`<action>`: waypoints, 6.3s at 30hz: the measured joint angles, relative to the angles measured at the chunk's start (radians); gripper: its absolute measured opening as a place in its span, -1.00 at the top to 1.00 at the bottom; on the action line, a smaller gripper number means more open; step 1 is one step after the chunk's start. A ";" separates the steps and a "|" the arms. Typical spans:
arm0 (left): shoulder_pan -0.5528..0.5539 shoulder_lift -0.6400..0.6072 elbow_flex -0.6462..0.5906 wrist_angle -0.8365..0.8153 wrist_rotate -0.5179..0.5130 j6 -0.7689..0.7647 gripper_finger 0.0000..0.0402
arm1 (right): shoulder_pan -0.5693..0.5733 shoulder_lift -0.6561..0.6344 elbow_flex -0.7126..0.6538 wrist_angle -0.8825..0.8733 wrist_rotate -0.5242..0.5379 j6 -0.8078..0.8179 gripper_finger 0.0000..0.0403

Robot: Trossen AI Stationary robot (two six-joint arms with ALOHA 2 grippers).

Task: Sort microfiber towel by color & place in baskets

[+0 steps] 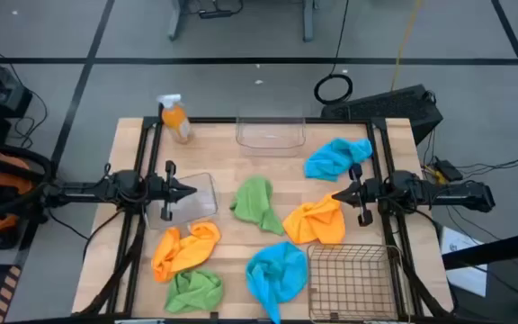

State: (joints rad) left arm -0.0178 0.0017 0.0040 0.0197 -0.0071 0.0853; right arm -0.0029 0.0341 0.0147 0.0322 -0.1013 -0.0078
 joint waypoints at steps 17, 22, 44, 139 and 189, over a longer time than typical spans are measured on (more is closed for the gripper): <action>0.000 0.000 0.000 0.000 0.000 0.000 0.95 | 0.000 0.000 0.000 0.000 0.000 0.000 1.00; 0.000 0.000 0.000 0.000 0.000 0.000 0.95 | 0.000 0.000 0.000 0.000 0.000 0.000 1.00; 0.000 0.000 0.000 0.000 0.000 0.000 0.95 | 0.000 0.000 0.000 0.000 0.000 0.000 1.00; 0.000 0.000 0.000 0.002 0.000 0.027 0.95 | 0.000 0.015 0.139 -0.037 0.000 0.057 1.00; -0.004 0.001 0.000 0.018 -0.101 -0.333 0.95 | 0.000 0.828 0.934 -0.592 0.074 0.006 1.00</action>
State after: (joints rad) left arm -0.0215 0.0024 0.0041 0.0380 -0.1081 -0.2473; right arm -0.0029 0.8617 0.9484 -0.5601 -0.0277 -0.0023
